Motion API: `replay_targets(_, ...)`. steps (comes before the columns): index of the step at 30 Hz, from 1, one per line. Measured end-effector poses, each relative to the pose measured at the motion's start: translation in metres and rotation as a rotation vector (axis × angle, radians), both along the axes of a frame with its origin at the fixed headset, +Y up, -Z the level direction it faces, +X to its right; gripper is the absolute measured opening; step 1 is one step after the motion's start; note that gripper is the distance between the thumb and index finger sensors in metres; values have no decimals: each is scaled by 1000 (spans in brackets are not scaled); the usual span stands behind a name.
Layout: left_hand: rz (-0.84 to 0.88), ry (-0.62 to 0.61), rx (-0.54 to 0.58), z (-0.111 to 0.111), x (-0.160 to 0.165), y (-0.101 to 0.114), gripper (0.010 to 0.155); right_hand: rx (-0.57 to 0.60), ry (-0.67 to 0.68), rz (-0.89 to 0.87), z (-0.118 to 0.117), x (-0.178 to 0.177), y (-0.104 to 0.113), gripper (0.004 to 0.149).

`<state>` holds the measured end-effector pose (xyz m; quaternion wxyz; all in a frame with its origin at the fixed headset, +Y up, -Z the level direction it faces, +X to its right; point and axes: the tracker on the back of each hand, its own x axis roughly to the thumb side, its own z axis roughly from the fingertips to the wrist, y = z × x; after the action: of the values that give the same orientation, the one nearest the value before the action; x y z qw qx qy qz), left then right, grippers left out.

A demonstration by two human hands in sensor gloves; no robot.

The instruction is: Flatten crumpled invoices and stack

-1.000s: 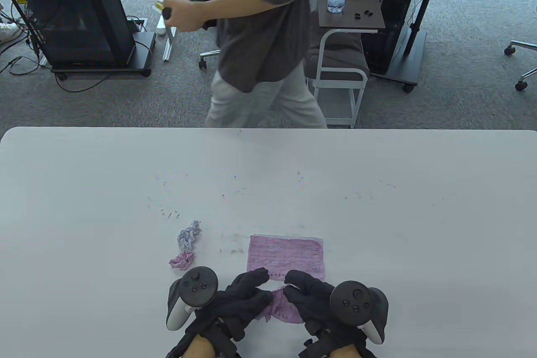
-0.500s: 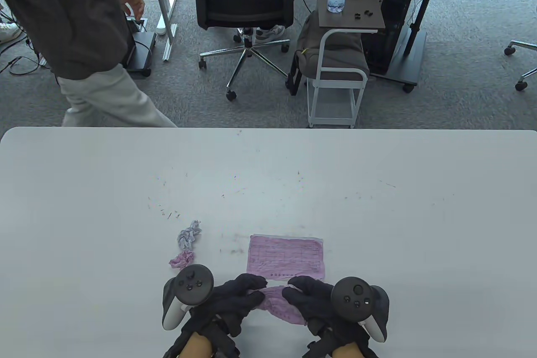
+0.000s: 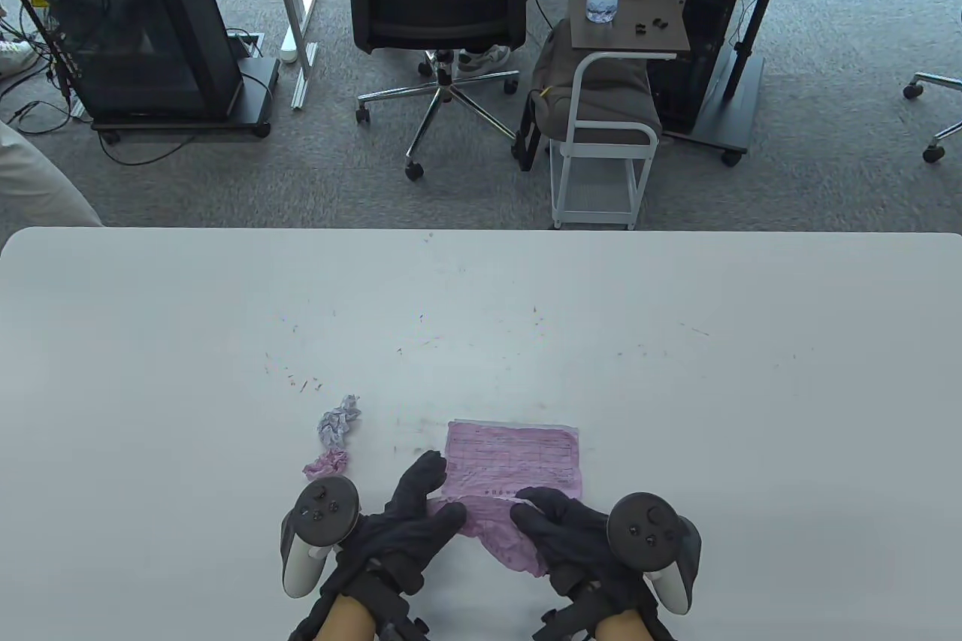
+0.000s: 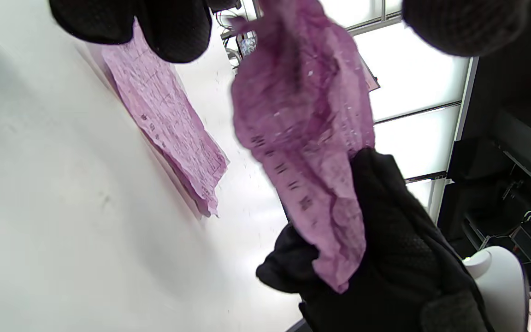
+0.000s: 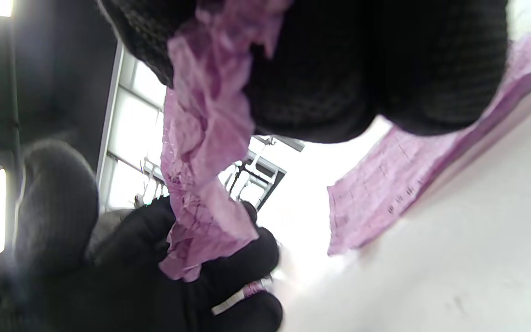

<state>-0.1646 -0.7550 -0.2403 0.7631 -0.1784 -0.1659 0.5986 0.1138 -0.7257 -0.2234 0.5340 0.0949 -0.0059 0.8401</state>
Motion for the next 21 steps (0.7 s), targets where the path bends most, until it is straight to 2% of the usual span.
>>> replay_targets(5,102,-64,-20,-1,4,-3,109,7,-42,-188,1,7,1,38)
replay_targets(8,143,-73,-4,-1,8,0,106,-34,7,-283,0,5,-2,38)
replay_targets(11,208,-29,-10,0,8,2,99,-60,50,-326,0,1,-4,38)
replay_targets(13,250,-5,-30,0,6,1,92,-65,79,-331,-1,-1,-5,38)
replay_targets(18,305,63,-4,-2,1,4,53,-82,108,-273,-1,-7,-6,38)
replay_targets(21,258,102,66,0,-1,13,45,-97,120,-202,-1,-8,-7,38)
